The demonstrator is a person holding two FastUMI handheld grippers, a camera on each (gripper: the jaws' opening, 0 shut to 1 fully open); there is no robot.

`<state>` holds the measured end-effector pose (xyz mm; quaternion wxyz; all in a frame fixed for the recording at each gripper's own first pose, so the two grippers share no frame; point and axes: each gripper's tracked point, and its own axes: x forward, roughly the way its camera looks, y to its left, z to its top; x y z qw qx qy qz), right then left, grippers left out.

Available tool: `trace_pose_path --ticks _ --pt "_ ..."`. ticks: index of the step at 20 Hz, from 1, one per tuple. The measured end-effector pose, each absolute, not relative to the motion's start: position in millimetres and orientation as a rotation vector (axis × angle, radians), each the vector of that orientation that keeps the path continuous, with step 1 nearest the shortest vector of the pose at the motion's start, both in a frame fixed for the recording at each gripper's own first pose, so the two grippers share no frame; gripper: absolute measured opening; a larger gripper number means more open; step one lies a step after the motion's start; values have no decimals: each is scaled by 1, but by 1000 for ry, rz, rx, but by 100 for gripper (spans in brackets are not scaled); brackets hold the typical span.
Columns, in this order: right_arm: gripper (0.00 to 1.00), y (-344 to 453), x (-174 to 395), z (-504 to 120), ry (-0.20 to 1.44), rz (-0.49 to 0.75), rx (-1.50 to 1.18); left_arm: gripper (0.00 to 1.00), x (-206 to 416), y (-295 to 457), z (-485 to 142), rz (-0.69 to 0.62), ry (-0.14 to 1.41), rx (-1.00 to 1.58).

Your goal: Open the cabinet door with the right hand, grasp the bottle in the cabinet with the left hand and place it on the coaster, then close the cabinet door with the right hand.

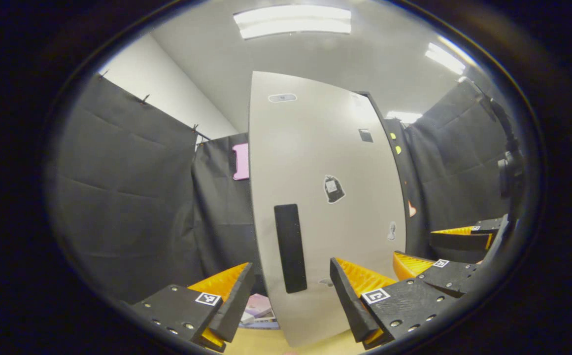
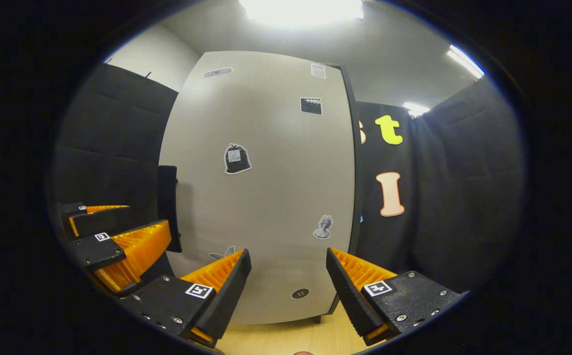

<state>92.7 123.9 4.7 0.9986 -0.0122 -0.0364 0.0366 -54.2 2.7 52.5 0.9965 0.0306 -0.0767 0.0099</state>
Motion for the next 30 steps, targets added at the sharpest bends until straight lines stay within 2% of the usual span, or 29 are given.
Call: trace_pose_path --ticks 1,2,4,5,6,7,9,10,11,13,14,16,17,21,22,23,25,26,28,30 --pt "95 121 93 4 -67 72 -21 88 -52 2 51 16 -149 52" --pt "92 121 93 3 -63 75 -21 85 -51 1 50 15 -144 51" --pt "95 117 95 3 -57 72 -21 80 -46 -2 44 12 -130 48" --pt "95 117 96 1 -54 71 -21 80 -44 -7 42 -3 -123 38" --pt "95 116 96 0 -53 70 -24 87 -44 -12 42 -16 -124 26" --pt "95 116 97 0 -51 71 -26 80 -44 -16 44 -21 -129 22" --pt "95 115 97 -2 -48 73 -31 95 -41 -18 45 -31 -137 31" --pt "95 115 97 -3 -45 73 -30 95 -40 -20 44 -33 -136 33" --pt "95 115 99 -5 -40 75 -27 87 -39 -22 43 -37 -130 29" --pt "95 113 100 -6 -35 73 -26 87 -35 -26 39 -40 -113 17" --pt "95 111 101 -5 -35 72 -26 80 -34 -25 36 -41 -105 11" --pt "95 110 102 -7 -31 70 -25 80 -33 -25 34 -40 -98 5" --pt "95 109 102 -8 -28 69 -24 95 -32 -25 34 -42 -95 3" --pt "95 107 103 -15 -8 66 -11 95 -29 -32 31 -56 -82 -3" --pt "92 107 103 -16 -5 63 -8 95 -30 -33 29 -57 -77 -2" --pt "95 105 102 -15 -5 62 -7 95 -30 -31 28 -57 -73 -3" --pt "95 106 102 -14 -6 63 -6 95 -31 -28 26 -52 -67 -8" --pt "95 106 102 -14 -4 65 -5 87 -30 -28 25 -51 -63 -10" --pt "95 108 101 -15 -2 69 -6 95 -30 -26 24 -46 -59 -5" --pt "95 109 100 -14 -5 71 -9 95 -30 -26 26 -43 -63 5"
